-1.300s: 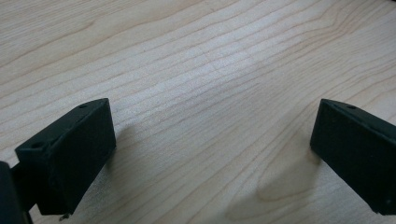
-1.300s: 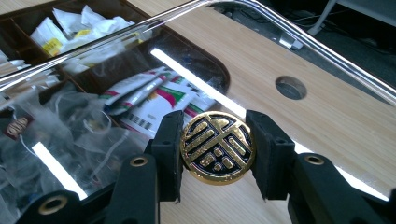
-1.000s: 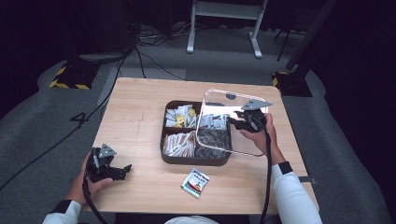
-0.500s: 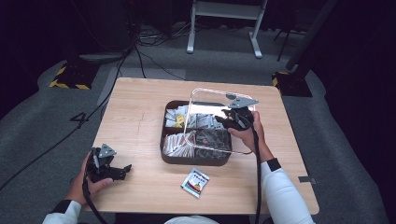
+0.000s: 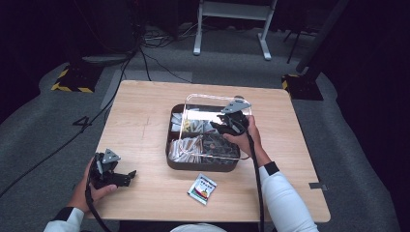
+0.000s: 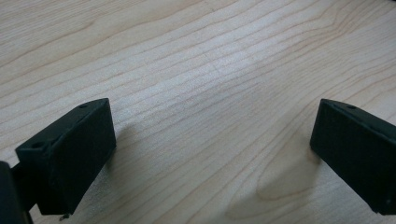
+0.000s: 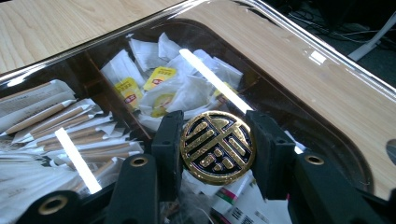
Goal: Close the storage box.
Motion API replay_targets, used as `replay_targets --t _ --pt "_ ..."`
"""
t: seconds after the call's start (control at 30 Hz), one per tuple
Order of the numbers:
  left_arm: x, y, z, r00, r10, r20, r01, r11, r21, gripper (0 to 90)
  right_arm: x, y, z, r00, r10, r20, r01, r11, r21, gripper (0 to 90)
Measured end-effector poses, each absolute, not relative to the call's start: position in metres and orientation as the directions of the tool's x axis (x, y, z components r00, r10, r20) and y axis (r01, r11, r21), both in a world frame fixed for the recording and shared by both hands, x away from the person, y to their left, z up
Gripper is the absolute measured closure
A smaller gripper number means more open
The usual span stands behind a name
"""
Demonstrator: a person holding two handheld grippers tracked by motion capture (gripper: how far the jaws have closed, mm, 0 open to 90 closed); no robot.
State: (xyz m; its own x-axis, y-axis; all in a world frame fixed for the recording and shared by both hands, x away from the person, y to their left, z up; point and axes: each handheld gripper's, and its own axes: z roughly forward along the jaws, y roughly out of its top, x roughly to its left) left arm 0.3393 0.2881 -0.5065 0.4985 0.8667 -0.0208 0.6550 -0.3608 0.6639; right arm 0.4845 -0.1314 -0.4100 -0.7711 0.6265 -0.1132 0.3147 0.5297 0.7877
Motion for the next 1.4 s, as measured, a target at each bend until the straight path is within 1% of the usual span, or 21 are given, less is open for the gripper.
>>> replay_targets --t 0.67,0.97,1.2,1.4 --pt "0.339 0.288 -0.507 0.499 0.866 -0.021 0.655 -0.361 0.664 0.4 0.486 -0.098 -0.423 -0.797 0.593 -0.118 0.310 0.568 0.763 59.2" --pt "0.339 0.288 -0.507 0.500 0.866 -0.021 0.654 -0.362 0.664 0.4 0.489 -0.086 -0.428 -0.797 0.593 -0.110 0.322 0.573 0.753 59.1" --pt "0.339 0.288 -0.507 0.500 0.866 -0.021 0.654 -0.361 0.664 0.4 0.493 -0.086 -0.434 -0.798 0.597 -0.079 0.352 0.568 0.744 59.1" --pt "0.339 0.288 -0.507 0.500 0.866 -0.021 0.654 -0.361 0.664 0.4 0.490 -0.087 -0.435 -0.805 0.590 -0.068 0.357 0.572 0.739 59.2"
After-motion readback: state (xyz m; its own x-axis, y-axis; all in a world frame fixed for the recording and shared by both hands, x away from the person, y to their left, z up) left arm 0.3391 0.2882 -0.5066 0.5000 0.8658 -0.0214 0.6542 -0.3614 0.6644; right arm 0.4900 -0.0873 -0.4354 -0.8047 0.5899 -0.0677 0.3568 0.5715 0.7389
